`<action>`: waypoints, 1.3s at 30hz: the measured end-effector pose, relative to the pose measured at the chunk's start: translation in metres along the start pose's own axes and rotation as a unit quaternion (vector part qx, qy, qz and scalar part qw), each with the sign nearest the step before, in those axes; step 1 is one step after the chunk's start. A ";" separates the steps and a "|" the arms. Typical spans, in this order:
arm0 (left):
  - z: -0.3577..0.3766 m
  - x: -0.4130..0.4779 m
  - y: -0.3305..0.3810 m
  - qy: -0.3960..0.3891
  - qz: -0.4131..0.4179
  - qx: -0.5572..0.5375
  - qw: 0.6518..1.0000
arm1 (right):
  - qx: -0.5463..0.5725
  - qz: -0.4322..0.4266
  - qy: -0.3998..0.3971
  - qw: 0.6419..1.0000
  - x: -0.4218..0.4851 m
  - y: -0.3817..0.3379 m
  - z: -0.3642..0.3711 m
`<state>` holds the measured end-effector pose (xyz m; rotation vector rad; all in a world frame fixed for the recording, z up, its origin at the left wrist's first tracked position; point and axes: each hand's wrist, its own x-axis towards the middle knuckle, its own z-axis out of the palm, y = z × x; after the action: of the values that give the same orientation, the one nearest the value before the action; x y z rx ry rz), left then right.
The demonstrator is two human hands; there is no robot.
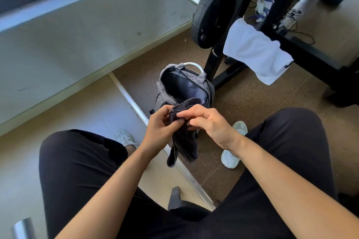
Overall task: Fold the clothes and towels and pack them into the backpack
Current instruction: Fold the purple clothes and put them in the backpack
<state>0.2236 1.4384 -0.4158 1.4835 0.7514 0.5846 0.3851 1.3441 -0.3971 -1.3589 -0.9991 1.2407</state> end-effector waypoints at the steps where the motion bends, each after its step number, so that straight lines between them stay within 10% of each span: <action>1: -0.002 0.001 0.000 0.010 -0.004 -0.010 1.000 | -0.033 -0.023 0.032 0.999 0.001 0.000 -0.002; 21: -0.016 0.011 -0.028 -0.062 -0.029 0.099 0.993 | -0.203 -0.047 0.112 0.972 0.002 -0.019 -0.018; 29: 0.001 0.010 -0.039 0.102 0.025 0.216 0.971 | -0.127 -0.021 0.101 0.986 -0.009 -0.017 -0.050; 39: 0.028 0.008 -0.049 -0.100 -0.001 0.044 0.994 | -0.089 -0.015 0.009 0.996 -0.010 -0.011 -0.056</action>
<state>0.2451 1.4249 -0.4672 1.5951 0.6287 0.3989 0.4392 1.3285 -0.3862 -1.4840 -1.1349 1.1355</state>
